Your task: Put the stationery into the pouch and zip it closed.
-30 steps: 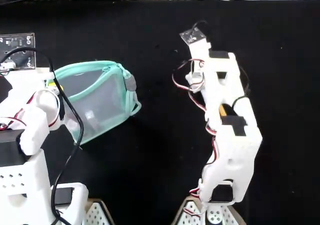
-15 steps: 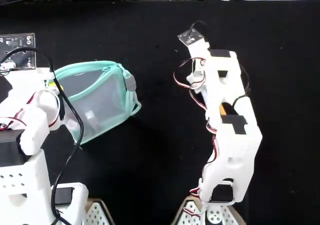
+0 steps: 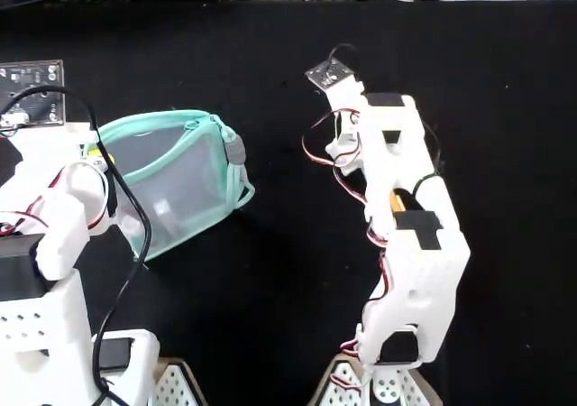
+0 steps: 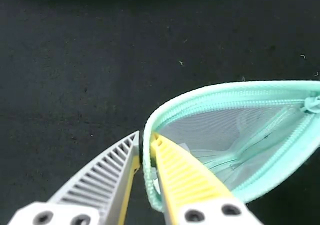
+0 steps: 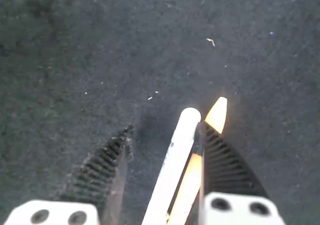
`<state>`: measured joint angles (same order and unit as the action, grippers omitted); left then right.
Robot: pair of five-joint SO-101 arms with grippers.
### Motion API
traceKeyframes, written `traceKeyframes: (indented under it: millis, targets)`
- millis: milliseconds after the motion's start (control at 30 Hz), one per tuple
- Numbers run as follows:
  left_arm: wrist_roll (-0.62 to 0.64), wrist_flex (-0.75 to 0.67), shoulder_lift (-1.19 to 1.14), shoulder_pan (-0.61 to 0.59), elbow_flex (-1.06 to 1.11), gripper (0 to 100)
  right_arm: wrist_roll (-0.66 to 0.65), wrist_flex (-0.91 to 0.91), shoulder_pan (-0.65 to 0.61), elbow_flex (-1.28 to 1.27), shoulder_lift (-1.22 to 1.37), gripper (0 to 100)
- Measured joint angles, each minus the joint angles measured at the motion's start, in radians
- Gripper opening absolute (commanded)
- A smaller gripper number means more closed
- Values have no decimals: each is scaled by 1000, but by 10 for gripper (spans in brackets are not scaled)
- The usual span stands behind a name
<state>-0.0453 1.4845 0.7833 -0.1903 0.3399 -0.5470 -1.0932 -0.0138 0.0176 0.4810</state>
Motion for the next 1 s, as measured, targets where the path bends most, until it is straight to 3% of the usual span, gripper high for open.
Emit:
traceKeyframes:
  millis: [300,367,433,633,800,1000]
  targets:
    - [0,0,0,0,0,33,-21,-8,0,61,86,189]
    - [0,0,0,0,0,33,-28,-28,3,87,100,136]
    - [0,0,0,0,0,33,-28,-48,5,112,109,9]
    - [0,0,0,0,0,33,-28,-72,17,135,109,12]
    - [0,0,0,0,0,33,-28,-78,3,-9,-14,12]
    - [0,0,0,0,0,33,37,20,-124,-374,-273,12]
